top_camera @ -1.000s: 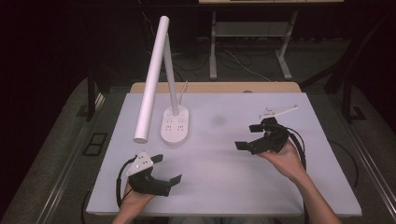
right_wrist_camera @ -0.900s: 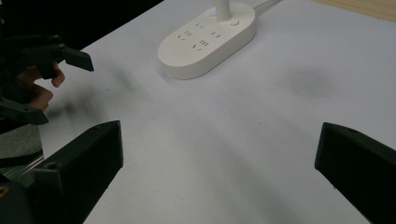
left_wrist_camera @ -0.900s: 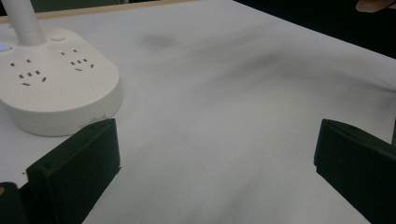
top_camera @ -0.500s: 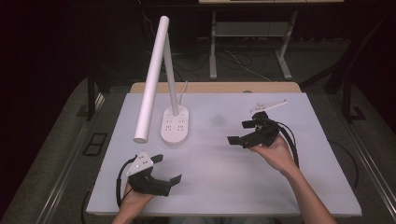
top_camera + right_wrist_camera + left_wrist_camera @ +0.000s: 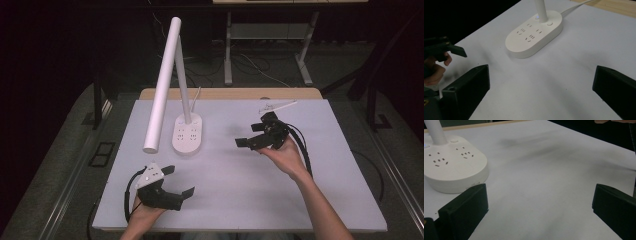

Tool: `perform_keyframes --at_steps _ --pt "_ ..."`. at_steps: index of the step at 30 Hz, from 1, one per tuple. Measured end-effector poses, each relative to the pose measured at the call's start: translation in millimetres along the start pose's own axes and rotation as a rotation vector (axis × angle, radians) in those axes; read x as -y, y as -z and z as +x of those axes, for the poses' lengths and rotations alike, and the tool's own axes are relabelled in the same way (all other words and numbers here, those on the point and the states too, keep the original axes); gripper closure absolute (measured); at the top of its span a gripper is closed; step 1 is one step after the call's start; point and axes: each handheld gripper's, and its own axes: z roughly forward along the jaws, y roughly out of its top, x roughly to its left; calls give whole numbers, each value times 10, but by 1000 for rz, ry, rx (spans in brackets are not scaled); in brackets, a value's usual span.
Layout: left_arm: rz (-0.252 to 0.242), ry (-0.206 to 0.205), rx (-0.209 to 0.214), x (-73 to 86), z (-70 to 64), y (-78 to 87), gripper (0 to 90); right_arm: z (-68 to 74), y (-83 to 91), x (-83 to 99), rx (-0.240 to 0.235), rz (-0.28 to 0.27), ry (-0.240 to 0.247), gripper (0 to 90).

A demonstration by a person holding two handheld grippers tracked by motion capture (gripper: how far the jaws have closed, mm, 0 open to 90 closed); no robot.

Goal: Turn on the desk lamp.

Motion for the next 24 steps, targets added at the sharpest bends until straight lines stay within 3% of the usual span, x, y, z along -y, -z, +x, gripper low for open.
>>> perform_keyframes --at_steps 24 --pt "-4 -1 8 2 -1 5 0 -77 -418 -277 11 18 -39 6"
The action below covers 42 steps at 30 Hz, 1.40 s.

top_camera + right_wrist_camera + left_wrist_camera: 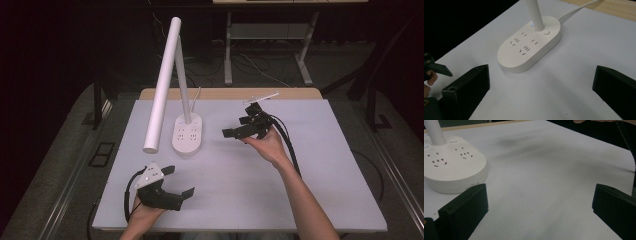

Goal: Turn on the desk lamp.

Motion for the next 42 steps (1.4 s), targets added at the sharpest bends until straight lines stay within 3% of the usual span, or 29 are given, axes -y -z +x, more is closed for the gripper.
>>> perform_keyframes --at_steps 33,34,42 --pt "0 -5 3 -1 5 8 0 14 -440 -398 13 15 5 15" --pt "-2 -1 3 -1 7 12 0 21 -459 -419 9 2 26 162" --pt "-1 0 2 -1 12 14 0 40 -581 -508 33 -5 57 334"
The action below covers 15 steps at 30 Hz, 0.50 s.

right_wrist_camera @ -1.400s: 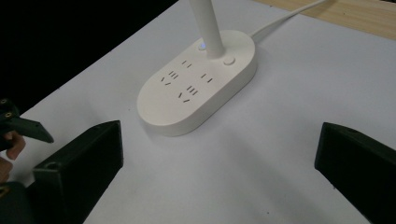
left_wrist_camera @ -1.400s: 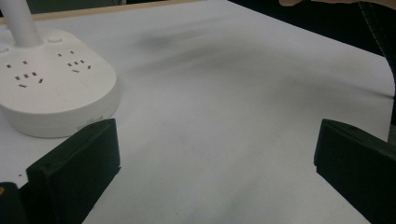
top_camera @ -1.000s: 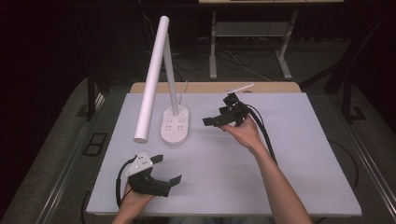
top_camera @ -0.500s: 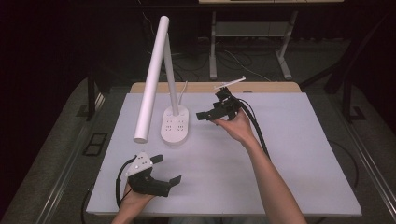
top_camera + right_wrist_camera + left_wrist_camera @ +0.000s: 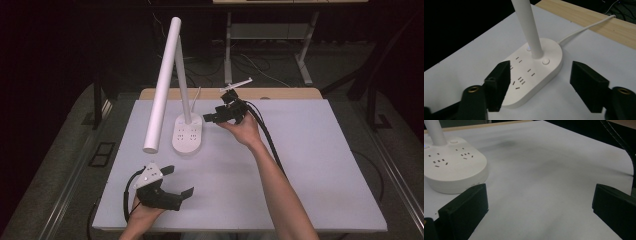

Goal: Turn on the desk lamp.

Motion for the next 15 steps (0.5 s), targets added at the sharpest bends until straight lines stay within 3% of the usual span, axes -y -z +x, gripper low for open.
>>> perform_keyframes --at_steps 15 --pt "-2 -3 5 -2 -3 5 0 -10 -284 -117 -26 3 -16 680"
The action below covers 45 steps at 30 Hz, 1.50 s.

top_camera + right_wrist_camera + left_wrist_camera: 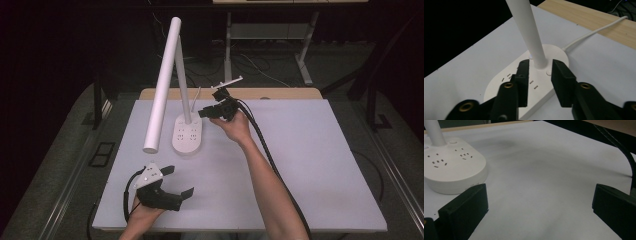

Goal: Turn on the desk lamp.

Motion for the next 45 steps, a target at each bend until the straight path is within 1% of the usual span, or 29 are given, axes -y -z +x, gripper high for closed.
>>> perform_keyframes --at_steps 1,4,7,8,10,16,22,25,30,34,38,41,42,43,45 --pt "-1 0 1 0 0 0 0 -14 -49 3 -6 6 -1 732" --pt "0 0 2 0 -3 -2 0 -48 -112 16 -16 8 -7 813" --pt "-2 1 4 0 -5 -2 0 -78 -163 37 -33 10 -27 884" --pt "-2 1 4 0 -5 -2 0 -89 -183 42 -37 9 -29 893" --pt "-2 1 4 0 -6 -3 0 -113 -225 52 -39 4 -34 893" --pt "-5 4 6 0 -3 4 0 -178 -337 83 -38 18 -47 894" --pt "-5 5 6 0 1 5 0 -225 -420 107 -47 11 -67 893" --pt "-5 4 8 -1 -3 3 0 -239 -497 121 -51 7 -78 893" --pt "-7 6 8 -1 -4 4 0 -246 -564 127 -47 4 -71 893" --pt "-7 9 9 1 -4 5 0 -232 -637 160 -36 14 -64 893" --pt "-8 7 10 1 -8 6 0 -250 -691 186 -25 12 -65 893" --pt "-7 9 10 1 -5 5 0 -272 -719 208 -26 13 -74 893" --pt "-7 11 10 2 -1 3 0 -288 -729 217 -27 12 -77 894" --pt "-7 10 10 2 -1 3 0 -299 -733 225 -37 1 -95 894" --pt "-7 9 10 1 -2 3 0 -330 -742 240 -60 -10 -109 895"
